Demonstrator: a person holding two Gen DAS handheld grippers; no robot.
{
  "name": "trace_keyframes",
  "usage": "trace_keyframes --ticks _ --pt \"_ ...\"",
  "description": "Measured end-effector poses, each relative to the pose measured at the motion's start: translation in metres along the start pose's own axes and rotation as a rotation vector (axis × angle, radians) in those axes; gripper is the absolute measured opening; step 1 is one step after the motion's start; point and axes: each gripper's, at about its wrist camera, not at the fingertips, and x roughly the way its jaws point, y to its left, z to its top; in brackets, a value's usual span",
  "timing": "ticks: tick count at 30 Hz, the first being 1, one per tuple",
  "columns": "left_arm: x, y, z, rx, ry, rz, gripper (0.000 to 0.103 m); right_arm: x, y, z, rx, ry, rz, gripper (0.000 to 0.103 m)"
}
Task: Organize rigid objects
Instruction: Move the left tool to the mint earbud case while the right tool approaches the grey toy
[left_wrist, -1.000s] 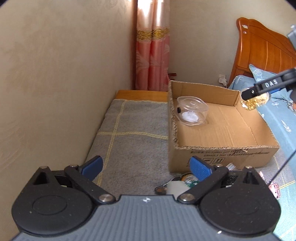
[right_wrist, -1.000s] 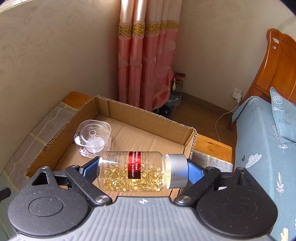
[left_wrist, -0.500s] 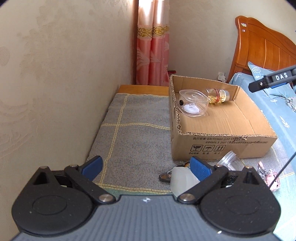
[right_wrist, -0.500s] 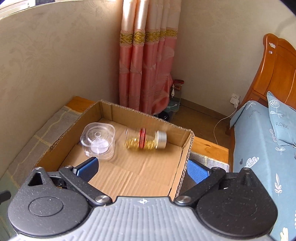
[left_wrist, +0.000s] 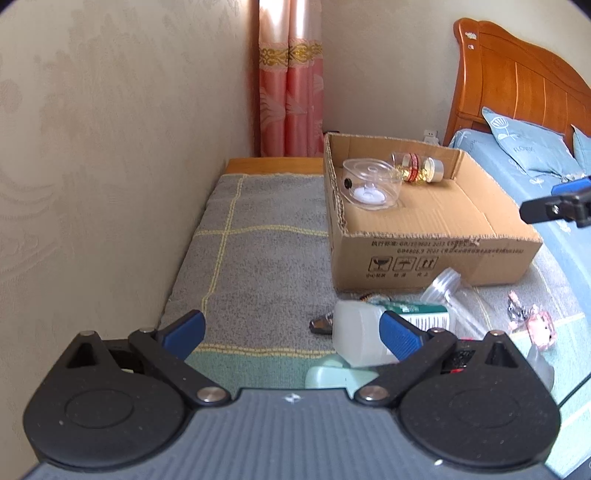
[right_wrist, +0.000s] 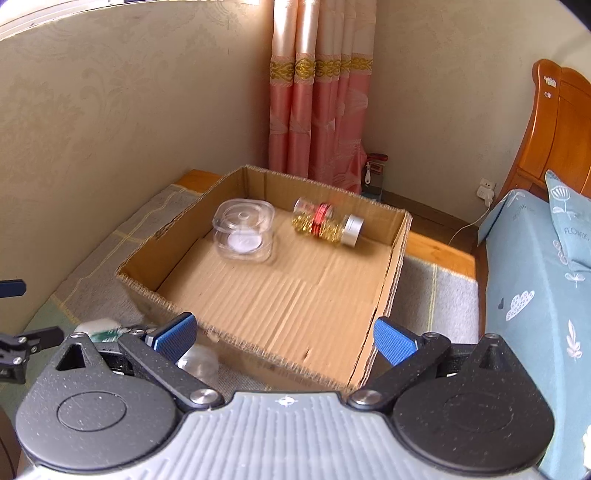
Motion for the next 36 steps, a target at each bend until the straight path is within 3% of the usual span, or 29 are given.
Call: trace_keyframes --ticks 10,16,29,36 --pt "0.018 0.001 -0.033 0.015 0.078 -0.036 0.100 -0.012 0.023 -0.075 0.051 -0.006 0.031 0.103" --pt "0.030 -0.002 -0.041 0.003 0.084 -0.065 0.100 -0.013 0.041 -0.105 0.037 -0.021 0.048 0.103" --pt "0.063 0.000 -0.038 -0.024 0.108 -0.104 0.101 -0.001 0.061 -0.128 -0.052 0.031 0.066 0.103" --pt "0.053 0.009 -0.052 0.041 0.114 -0.035 0.101 0.004 0.063 -0.134 -0.077 0.058 0.062 0.103"
